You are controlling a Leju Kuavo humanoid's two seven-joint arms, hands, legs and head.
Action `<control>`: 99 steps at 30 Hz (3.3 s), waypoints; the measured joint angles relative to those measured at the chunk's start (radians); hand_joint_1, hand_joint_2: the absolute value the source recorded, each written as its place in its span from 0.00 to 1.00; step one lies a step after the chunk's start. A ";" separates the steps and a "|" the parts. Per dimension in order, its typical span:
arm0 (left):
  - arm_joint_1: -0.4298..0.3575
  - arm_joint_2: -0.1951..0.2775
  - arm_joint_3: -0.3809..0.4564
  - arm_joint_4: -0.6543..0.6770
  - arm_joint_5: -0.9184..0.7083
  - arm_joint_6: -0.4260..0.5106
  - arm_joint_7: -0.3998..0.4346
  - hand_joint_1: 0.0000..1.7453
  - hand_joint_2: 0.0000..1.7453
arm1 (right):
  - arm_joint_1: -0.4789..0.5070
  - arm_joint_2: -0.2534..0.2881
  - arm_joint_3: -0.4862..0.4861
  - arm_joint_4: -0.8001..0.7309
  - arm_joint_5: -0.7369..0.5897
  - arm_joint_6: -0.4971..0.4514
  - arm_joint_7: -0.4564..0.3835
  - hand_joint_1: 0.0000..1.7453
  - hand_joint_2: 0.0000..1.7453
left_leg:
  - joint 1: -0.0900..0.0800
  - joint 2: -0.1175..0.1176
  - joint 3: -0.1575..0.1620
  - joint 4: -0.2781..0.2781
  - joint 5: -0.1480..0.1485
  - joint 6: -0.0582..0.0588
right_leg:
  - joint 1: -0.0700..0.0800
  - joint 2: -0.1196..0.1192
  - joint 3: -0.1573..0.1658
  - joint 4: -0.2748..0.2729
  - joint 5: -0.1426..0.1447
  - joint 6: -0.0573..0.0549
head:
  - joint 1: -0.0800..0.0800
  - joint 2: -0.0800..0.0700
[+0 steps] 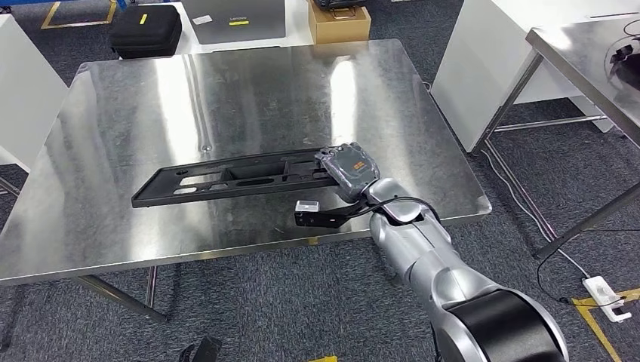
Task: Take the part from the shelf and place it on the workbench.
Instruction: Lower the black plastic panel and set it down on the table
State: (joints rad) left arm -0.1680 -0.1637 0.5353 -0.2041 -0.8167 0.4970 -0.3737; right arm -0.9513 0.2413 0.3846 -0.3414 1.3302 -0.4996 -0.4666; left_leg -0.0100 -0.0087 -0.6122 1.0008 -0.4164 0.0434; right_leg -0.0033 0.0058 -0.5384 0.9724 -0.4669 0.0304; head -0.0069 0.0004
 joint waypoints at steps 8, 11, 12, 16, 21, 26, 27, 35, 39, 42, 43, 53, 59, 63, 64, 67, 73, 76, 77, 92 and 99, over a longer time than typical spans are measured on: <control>0.000 0.001 0.006 0.000 0.010 -0.054 0.011 0.00 1.00 | 0.004 -0.006 0.006 0.003 0.001 0.007 0.011 1.00 1.00 | 0.000 0.000 0.000 0.000 0.000 0.000 | 0.000 0.000 0.000 0.000 0.000 0.000 | 0.000 0.000; 0.000 0.001 0.006 0.000 0.007 -0.057 0.011 0.00 1.00 | 0.008 -0.010 0.009 0.003 0.001 0.007 0.017 1.00 1.00 | 0.000 0.000 0.000 0.000 0.000 0.000 | 0.000 0.000 0.000 0.000 0.000 0.000 | 0.000 0.000; 0.000 0.000 0.006 0.000 0.006 -0.057 0.011 0.00 1.00 | 0.009 -0.012 0.010 0.003 0.001 0.007 0.018 1.00 1.00 | 0.000 0.000 0.000 0.000 0.000 0.000 | 0.000 0.000 0.000 0.000 0.000 0.000 | 0.000 0.000; 0.000 0.000 0.006 0.000 0.000 -0.058 0.012 0.00 1.00 | 0.014 -0.019 0.010 0.003 0.001 0.006 0.018 1.00 1.00 | 0.000 0.000 0.000 0.000 0.000 0.000 | 0.000 0.000 0.000 0.000 0.000 0.000 | 0.000 0.000; -0.001 0.000 0.006 0.000 0.000 -0.058 0.013 0.00 1.00 | 0.017 -0.024 0.010 0.003 0.001 0.006 0.021 1.00 1.00 | -0.001 0.000 0.000 0.001 0.000 0.000 | -0.003 0.000 0.000 -0.001 0.000 0.000 | 0.000 0.000; -0.001 0.000 0.006 0.000 0.000 -0.058 0.013 0.00 1.00 | 0.017 -0.026 0.010 0.003 0.001 0.006 0.023 1.00 1.00 | -0.003 0.000 0.000 0.001 -0.002 0.001 | -0.009 0.000 0.000 -0.001 0.000 0.001 | 0.000 0.000; -0.001 0.001 0.006 0.000 0.000 -0.059 0.013 0.00 1.00 | 0.018 -0.026 0.010 0.003 0.001 0.006 0.023 1.00 1.00 | -0.004 0.000 0.000 0.002 -0.003 0.002 | -0.011 0.000 0.000 -0.001 0.000 0.001 | 0.000 0.000; -0.005 0.001 0.007 0.000 -0.002 -0.066 0.013 0.00 1.00 | 0.018 -0.028 0.011 0.002 0.001 0.007 0.023 1.00 1.00 | 0.001 0.003 0.017 -0.015 -0.004 0.025 | -0.012 -0.001 -0.027 0.060 -0.029 0.009 | 0.002 0.000; -0.006 0.000 0.007 0.000 -0.002 -0.067 0.013 0.00 1.00 | 0.027 -0.035 0.011 0.004 0.000 0.007 0.024 1.00 1.00 | 0.003 0.003 0.027 -0.019 -0.013 0.032 | -0.013 -0.002 -0.181 0.304 -0.094 0.001 | 0.006 0.000; -0.005 -0.001 0.008 0.000 -0.004 -0.067 0.013 0.00 1.00 | 0.032 -0.040 0.012 0.004 0.001 0.007 0.025 1.00 1.00 | 0.004 0.000 0.044 -0.016 -0.028 0.022 | -0.014 -0.004 -0.152 0.186 -0.008 0.023 | 0.007 0.000; -0.005 -0.001 0.009 0.000 -0.004 -0.067 0.013 0.00 1.00 | 0.032 -0.041 0.012 0.004 0.001 0.007 0.025 1.00 1.00 | 0.002 -0.001 0.049 -0.013 -0.035 0.016 | -0.014 -0.006 -0.120 0.113 0.027 0.027 | 0.008 0.000; -0.006 0.000 0.011 -0.001 -0.008 -0.066 0.010 0.00 1.00 | 0.030 -0.045 0.015 0.005 0.000 0.007 0.026 1.00 1.00 | 0.016 0.005 -0.076 0.231 -0.153 -0.039 | -0.016 0.000 -0.042 0.013 0.032 -0.043 | -0.004 0.000; -0.005 0.003 0.014 -0.001 -0.008 -0.071 0.006 0.00 1.00 | 0.036 -0.044 0.018 0.005 0.004 0.007 0.027 1.00 1.00 | 0.016 0.006 -0.068 0.076 0.028 -0.025 | -0.009 0.006 0.021 0.010 -0.018 -0.035 | -0.005 0.000; -0.007 0.003 0.014 -0.001 -0.008 -0.073 0.003 0.00 1.00 | 0.033 -0.045 0.018 0.005 0.004 0.007 0.030 1.00 1.00 | 0.009 0.007 -0.020 -0.004 0.018 0.002 | 0.002 0.006 0.031 0.013 -0.028 -0.010 | -0.005 0.000; -0.007 0.003 0.014 -0.001 -0.009 -0.073 0.001 0.00 1.00 | 0.033 -0.045 0.019 0.005 0.004 0.007 0.030 1.00 1.00 | 0.011 0.006 -0.011 -0.011 0.016 0.007 | 0.003 0.005 0.028 0.027 -0.031 -0.006 | -0.005 0.000; -0.010 0.001 0.015 -0.001 -0.018 -0.068 -0.015 0.00 1.00 | 0.032 -0.050 0.020 0.004 0.002 0.006 0.030 1.00 1.00 | 0.014 0.004 0.015 -0.023 0.010 0.021 | 0.001 0.003 -0.053 0.174 -0.071 -0.004 | -0.001 0.000; -0.011 -0.007 0.015 -0.001 -0.031 -0.047 -0.028 0.00 1.00 | 0.045 -0.069 0.020 0.005 0.002 0.005 0.031 1.00 1.00 | 0.013 -0.005 0.049 -0.020 -0.024 0.016 | -0.007 0.000 -0.144 0.149 0.007 0.033 | 0.005 0.000; -0.012 -0.009 0.015 -0.001 -0.031 -0.041 -0.028 0.00 1.00 | 0.045 -0.073 0.021 0.007 0.001 0.005 0.031 1.00 1.00 | 0.008 -0.005 0.055 -0.012 -0.045 0.001 | -0.006 -0.006 -0.101 0.008 0.080 0.014 | 0.006 0.000; -0.012 -0.008 0.015 -0.001 -0.031 -0.040 -0.028 0.00 1.00 | 0.045 -0.074 0.021 0.007 0.001 0.005 0.032 1.00 1.00 | 0.006 -0.004 0.054 -0.008 -0.048 0.003 | -0.006 -0.006 -0.099 0.005 0.081 0.001 | 0.005 0.000; -0.013 -0.007 0.015 -0.001 -0.032 -0.039 -0.035 0.00 1.00 | 0.044 -0.075 0.021 0.007 0.001 0.004 0.026 1.00 1.00 | 0.012 0.007 0.058 -0.021 -0.051 -0.008 | 0.001 0.004 -0.097 0.005 0.089 -0.019 | 0.002 0.000; -0.013 -0.007 0.015 -0.001 -0.045 -0.033 -0.050 0.00 1.00 | 0.044 -0.076 0.021 0.007 0.000 0.003 0.025 1.00 1.00 | 0.010 0.007 0.059 -0.019 -0.048 -0.012 | 0.000 0.003 -0.096 0.005 0.092 -0.022 | 0.002 0.000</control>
State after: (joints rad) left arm -0.1809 -0.1706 0.5501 -0.2049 -0.8615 0.4643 -0.4233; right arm -0.9076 0.1658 0.4059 -0.3346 1.3306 -0.4962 -0.4414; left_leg -0.0001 -0.0022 -0.5534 0.9815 -0.4649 0.0319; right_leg -0.0031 0.0090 -0.6342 0.9777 -0.3750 0.0082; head -0.0049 0.0004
